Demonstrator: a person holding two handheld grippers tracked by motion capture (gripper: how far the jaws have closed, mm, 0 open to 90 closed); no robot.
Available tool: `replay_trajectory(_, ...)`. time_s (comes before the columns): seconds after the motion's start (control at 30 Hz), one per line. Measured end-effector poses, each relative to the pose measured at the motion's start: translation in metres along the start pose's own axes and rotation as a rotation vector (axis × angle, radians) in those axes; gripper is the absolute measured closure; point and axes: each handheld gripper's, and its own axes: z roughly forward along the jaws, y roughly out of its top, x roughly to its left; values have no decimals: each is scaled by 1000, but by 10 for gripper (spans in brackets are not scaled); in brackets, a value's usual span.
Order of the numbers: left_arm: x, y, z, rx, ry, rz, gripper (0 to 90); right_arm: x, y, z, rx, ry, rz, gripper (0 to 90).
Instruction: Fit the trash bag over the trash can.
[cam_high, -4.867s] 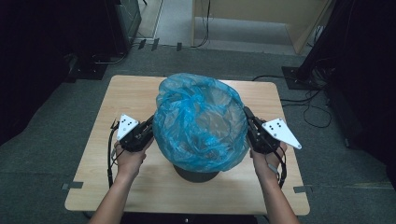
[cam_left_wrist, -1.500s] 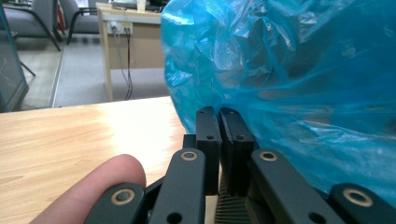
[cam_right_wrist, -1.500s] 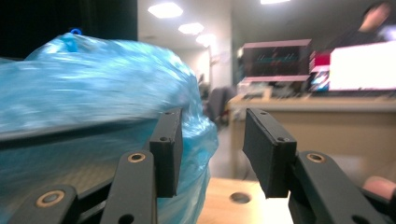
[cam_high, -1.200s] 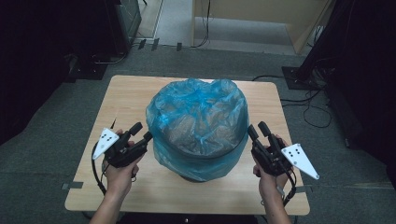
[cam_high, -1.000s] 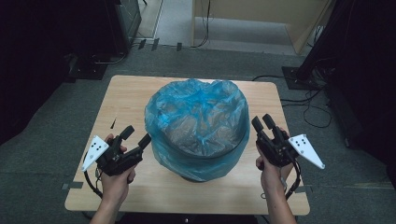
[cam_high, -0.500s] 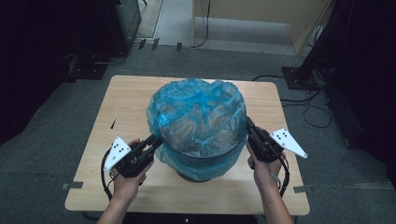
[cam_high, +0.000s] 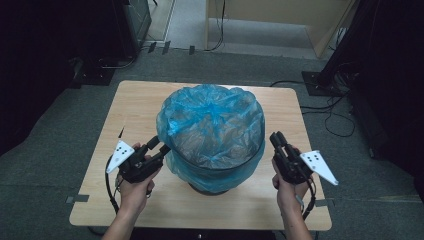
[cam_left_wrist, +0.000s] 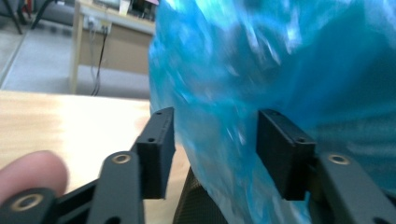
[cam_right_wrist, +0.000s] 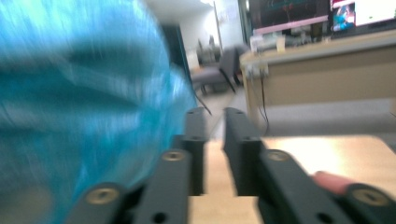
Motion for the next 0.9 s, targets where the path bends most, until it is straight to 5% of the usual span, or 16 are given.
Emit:
replay_trajectory(0.07, 1, 3, -3, -17, -9, -11, 413, -3, 10, -4, -37, 85, 17, 608)
replay_trajectory(0.2, -1, 2, -1, 7, -55, -32, 305, -4, 20, 3, 10, 181, 46, 428)
replay_trajectory(0.33, -8, -1, 3, 20, -75, 12, 391, -4, 17, 8, 48, 240, 68, 430)
replay_trajectory(0.47, -8, 0, 13, 43, -31, 53, 661, 0, 12, 4, 33, 223, 24, 478)
replay_trajectory(0.63, 0, 7, 30, 51, 79, 69, 797, 3, 15, 3, 23, 166, -20, 480)
replay_trajectory(0.8, 17, 18, 55, 73, 176, 84, 819, 6, 19, 3, 21, 113, -72, 482)
replay_trajectory(0.9, 34, 27, 71, 100, 239, 63, 692, 7, 20, 3, 24, 90, -81, 490)
